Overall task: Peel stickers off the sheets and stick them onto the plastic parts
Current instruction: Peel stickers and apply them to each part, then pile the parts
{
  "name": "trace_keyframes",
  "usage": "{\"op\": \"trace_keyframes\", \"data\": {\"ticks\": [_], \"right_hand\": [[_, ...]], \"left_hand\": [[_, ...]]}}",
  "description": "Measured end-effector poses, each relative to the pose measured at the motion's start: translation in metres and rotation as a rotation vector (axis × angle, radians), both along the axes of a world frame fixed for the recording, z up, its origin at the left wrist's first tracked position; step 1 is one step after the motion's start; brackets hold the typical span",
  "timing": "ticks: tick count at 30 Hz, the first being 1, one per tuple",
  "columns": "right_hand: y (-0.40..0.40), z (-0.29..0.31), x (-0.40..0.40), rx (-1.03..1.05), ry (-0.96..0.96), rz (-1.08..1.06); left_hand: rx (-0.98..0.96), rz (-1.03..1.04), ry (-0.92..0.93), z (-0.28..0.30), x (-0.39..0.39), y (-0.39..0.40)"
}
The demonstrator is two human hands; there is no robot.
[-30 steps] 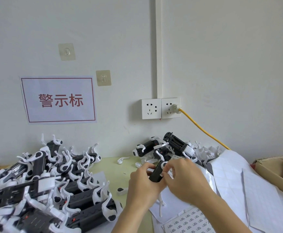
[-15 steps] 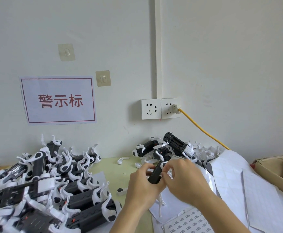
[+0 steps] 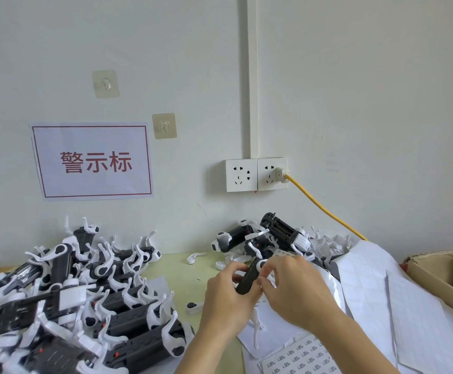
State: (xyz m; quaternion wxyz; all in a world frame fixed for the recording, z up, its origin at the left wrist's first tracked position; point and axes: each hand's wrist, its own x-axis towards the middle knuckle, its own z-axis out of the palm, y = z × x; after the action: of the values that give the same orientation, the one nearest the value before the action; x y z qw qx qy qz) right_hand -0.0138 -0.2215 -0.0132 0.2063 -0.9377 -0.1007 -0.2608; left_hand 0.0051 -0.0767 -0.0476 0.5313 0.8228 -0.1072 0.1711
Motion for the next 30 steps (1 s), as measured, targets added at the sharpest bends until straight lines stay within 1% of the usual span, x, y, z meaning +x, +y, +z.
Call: {"op": "trace_keyframes", "data": {"ticks": [5, 16, 21, 27, 30], "right_hand": [[0.001, 0.0, -0.002, -0.023, -0.009, -0.025], [0.01, 0.003, -0.006, -0.075, -0.041, -0.153], [0.012, 0.004, -0.007, -0.048, -0.049, -0.184], [0.014, 0.004, -0.006, 0.057, -0.008, -0.161], [0.013, 0.005, -0.005, 0.06, -0.007, -0.2]], "left_hand": [[-0.015, 0.01, -0.003, 0.0, 0.001, -0.001], [-0.001, 0.028, -0.053, -0.001, 0.002, -0.002], [-0.009, 0.03, -0.057, 0.0, 0.002, -0.002], [-0.022, 0.041, -0.051, 0.0, 0.001, -0.003], [-0.017, 0.039, -0.048, 0.0, 0.0, -0.002]]}}
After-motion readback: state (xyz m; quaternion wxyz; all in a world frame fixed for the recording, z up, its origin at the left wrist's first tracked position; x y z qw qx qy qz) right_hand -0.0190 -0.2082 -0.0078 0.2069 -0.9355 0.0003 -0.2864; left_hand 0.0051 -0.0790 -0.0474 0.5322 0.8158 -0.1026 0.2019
